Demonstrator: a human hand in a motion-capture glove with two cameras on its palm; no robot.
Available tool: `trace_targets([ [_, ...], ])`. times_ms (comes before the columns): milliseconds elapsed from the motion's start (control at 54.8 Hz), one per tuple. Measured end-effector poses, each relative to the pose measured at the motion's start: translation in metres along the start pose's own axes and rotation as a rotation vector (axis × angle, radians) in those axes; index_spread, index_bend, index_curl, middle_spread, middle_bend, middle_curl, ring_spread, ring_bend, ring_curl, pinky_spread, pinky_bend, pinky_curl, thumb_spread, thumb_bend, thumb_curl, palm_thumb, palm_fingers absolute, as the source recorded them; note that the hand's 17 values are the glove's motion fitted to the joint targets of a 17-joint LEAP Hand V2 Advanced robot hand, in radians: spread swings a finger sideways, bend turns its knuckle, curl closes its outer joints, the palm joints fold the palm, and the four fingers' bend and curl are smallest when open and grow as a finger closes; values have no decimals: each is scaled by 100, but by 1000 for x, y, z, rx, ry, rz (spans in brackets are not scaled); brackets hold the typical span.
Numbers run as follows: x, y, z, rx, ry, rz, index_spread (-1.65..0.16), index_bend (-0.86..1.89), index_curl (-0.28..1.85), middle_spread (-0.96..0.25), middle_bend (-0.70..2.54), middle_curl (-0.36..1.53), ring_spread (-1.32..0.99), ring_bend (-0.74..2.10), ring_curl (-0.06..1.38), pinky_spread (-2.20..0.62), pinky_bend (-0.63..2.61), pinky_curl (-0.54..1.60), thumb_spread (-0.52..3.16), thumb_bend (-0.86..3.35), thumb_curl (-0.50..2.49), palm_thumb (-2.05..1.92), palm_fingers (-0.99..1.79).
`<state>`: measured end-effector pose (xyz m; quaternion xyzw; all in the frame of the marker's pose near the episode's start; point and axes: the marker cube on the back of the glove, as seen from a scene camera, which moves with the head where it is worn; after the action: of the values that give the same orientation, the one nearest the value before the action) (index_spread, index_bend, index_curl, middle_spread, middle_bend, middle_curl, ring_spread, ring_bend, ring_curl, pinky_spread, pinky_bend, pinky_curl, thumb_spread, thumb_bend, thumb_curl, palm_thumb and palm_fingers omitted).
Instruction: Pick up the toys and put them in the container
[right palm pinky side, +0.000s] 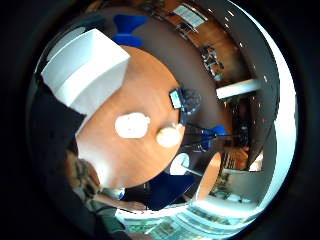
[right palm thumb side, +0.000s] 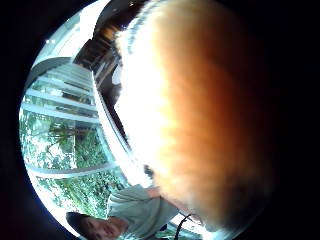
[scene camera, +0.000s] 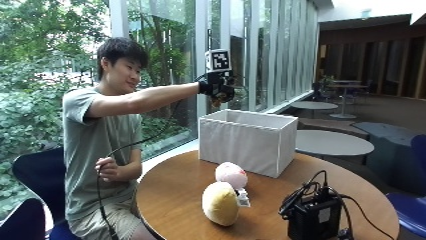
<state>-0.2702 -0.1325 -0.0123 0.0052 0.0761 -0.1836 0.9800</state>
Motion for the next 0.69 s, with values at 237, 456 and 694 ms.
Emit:
trace_targets([
  [237,-86,-67,31,-37,-17,-193,-28,86,63,-27,133,98,-39,127,68,-39,89,48,44,25,112,67,100],
  [456,-116,-99,69,-159,67,-201,-27,56,67,-27,124,96,-40,125,68,-38,102,51,44,18,116,60,71],
  [694,-106,-101,81,-345,-92,-116,-24,9,55,-34,103,93,-42,130,66,-33,116,50,72,13,110,54,34],
])
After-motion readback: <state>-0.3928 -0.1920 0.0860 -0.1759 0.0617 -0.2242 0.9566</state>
